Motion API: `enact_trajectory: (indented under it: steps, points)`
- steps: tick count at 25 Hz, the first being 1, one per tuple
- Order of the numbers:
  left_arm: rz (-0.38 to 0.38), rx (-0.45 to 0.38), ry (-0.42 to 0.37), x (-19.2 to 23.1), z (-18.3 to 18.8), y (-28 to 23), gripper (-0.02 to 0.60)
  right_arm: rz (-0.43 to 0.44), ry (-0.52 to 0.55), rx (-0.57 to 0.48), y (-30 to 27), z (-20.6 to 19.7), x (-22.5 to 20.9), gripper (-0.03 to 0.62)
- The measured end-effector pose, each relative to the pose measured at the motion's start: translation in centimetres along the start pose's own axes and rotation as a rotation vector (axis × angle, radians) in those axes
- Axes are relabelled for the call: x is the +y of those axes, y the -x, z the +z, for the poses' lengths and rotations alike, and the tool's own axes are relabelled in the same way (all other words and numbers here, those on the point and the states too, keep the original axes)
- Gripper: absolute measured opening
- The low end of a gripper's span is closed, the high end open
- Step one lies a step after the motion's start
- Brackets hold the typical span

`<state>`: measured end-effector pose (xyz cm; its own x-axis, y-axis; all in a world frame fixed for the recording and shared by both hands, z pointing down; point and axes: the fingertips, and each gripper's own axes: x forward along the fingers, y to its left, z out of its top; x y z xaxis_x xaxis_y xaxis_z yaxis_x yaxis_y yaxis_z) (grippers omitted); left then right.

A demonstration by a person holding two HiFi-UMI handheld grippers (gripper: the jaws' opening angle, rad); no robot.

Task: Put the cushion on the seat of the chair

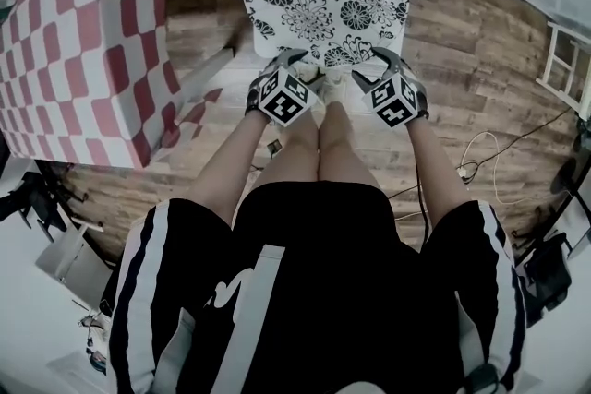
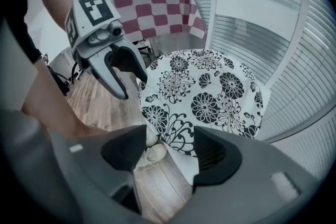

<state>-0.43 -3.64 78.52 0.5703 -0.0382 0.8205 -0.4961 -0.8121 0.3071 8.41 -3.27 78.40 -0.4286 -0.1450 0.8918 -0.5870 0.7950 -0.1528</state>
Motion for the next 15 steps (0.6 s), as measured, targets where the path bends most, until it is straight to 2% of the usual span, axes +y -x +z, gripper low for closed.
enact_trajectory:
  steps: [15]
  points:
    - [0.103, -0.074, 0.041, 2.6, 3.2, 4.7, 0.272, -0.073, -0.173, -0.180, 4.7, 6.6, -2.6, 0.268]
